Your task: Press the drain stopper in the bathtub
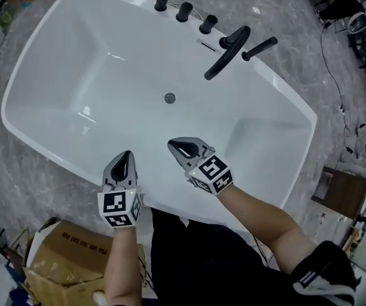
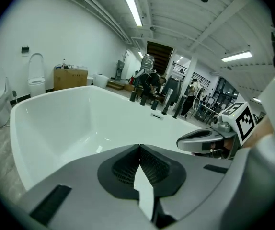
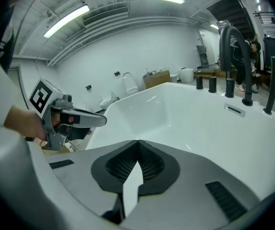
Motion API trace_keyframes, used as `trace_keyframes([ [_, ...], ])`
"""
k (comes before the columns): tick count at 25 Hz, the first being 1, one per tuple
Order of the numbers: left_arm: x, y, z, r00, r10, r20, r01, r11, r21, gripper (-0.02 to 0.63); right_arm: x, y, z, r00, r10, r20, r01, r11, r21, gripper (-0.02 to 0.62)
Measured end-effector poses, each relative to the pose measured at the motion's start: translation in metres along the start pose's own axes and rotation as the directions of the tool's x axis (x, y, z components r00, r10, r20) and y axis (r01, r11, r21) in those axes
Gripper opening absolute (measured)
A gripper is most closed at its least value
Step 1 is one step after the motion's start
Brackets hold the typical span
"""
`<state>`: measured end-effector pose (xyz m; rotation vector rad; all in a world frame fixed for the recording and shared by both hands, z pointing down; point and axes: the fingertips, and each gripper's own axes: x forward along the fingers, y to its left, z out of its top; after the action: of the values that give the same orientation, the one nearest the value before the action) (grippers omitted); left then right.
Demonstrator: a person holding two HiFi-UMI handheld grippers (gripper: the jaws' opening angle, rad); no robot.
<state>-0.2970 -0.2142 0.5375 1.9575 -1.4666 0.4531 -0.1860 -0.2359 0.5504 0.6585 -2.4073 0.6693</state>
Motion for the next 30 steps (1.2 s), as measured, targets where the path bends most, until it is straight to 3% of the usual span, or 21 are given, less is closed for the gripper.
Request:
trace_keyframes([
  [10,0.108,0.031,-0.067,0.993,-0.06,-0.101,0.06,0.998,-0.005,0.009,0.091,-0.07,-0.075,0.997,-0.043,-0.068,0.046,0.998,0.035,0.014],
  [16,0.175,0.046,-0.093,0.986,-0.121,-0.116,0.11,0.99,-0.093,0.009,0.153,-0.125,-0.115,0.992,-0.073,-0.106,0.075,0.997,0.015,0.014],
  [20,0.218,0.06,-0.11,0.986,-0.103,-0.132,0.113,0.991,0.071,0.009,0.193,-0.164,-0.144,0.983,-0.13,-0.132,0.132,0.991,0.003,0.014],
  [25,0.261,0.081,-0.114,0.99,-0.104,-0.098,0.109,0.993,0.042,0.009,0.24,-0.207,-0.174,0.971,-0.182,-0.158,0.174,0.983,-0.06,0.015],
  [28,0.288,0.085,-0.114,0.986,-0.108,-0.123,0.132,0.971,0.201,0.009,0.259,-0.235,-0.197,0.958,-0.213,-0.19,0.197,0.975,-0.101,0.015],
  [30,0.306,0.095,-0.121,0.984,-0.095,-0.149,0.13,0.96,0.25,0.009,0.269,-0.253,-0.214,0.951,-0.23,-0.205,0.21,0.971,-0.113,0.015],
])
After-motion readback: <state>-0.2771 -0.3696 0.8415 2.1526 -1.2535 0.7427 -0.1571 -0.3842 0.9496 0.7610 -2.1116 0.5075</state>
